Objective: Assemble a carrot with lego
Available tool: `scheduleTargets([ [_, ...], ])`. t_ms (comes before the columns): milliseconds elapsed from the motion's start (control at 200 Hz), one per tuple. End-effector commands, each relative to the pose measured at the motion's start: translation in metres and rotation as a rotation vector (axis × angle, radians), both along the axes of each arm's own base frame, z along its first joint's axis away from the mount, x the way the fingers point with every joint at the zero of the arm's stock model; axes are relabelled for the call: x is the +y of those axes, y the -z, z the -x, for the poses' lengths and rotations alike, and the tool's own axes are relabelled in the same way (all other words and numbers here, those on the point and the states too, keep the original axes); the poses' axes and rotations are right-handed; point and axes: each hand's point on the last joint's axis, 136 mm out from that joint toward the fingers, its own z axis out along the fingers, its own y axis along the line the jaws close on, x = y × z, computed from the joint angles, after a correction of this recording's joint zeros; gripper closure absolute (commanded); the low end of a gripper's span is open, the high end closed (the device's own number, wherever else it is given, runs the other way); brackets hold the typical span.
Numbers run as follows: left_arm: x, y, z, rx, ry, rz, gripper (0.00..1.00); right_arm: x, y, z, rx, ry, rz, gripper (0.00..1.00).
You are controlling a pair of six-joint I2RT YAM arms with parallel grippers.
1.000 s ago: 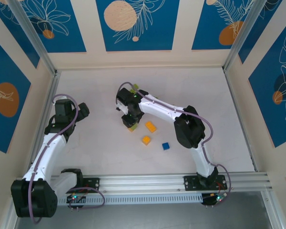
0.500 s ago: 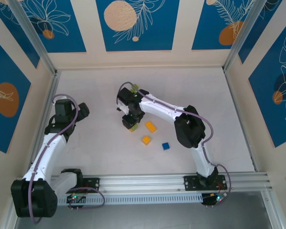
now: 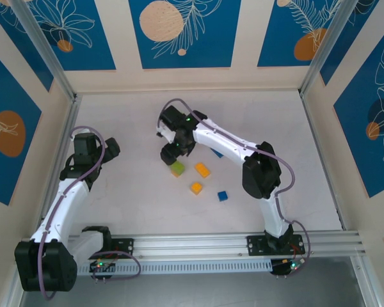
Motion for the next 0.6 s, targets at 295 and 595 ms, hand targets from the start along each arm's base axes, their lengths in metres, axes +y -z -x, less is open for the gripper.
scheduleTargets([
  [295, -0.039, -0.01, -0.134, -0.021, 0.17, 0.16, 0.07, -0.047, -0.008, -0.109, -0.047, 0.316, -0.013, 0.26],
  [595, -0.087, 0.007, -0.228, 0.04, 0.295, 0.125, 0.12, -0.061, 0.045, -0.188, -0.018, 0.483, -0.098, 0.28],
])
